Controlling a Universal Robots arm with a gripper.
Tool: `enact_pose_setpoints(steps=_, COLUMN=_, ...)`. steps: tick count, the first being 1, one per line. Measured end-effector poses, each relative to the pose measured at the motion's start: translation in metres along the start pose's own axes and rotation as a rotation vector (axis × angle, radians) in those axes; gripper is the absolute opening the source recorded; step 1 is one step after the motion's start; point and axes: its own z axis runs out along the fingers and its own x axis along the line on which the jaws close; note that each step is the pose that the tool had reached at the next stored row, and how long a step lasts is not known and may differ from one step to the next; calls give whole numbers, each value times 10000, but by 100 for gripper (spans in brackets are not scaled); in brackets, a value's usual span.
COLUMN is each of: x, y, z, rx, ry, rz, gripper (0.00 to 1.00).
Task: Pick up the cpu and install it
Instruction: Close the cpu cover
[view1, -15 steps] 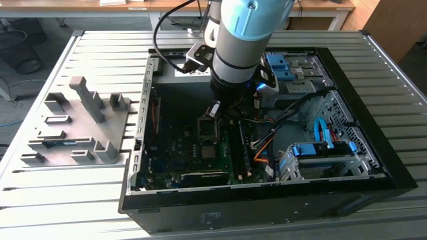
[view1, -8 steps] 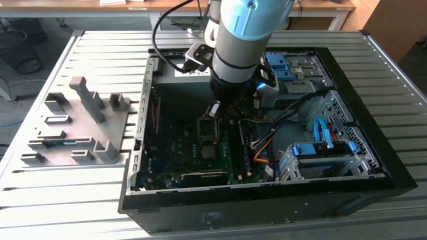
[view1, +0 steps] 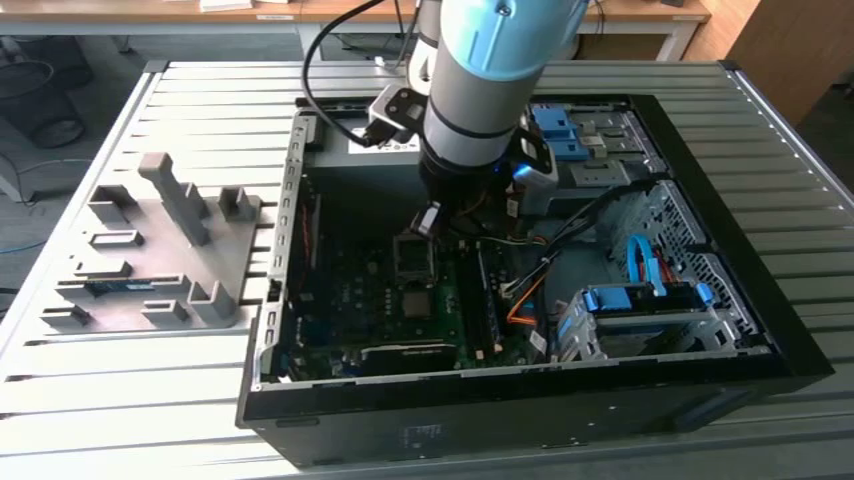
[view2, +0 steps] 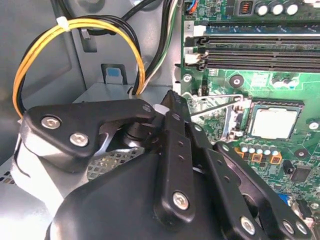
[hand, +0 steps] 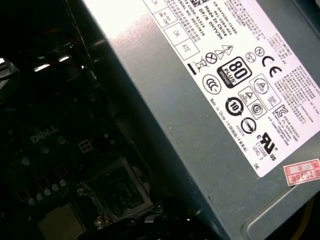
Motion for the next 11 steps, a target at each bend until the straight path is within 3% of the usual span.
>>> enact_pose_setpoints(steps=5, x=35, y=-20, z=-12, rx=-7, ry=7, rz=-52, gripper=10)
enact_pose_setpoints(steps=11, x=36, y=-13, z=-83, rx=-9, ry=11, rz=-73, gripper=10)
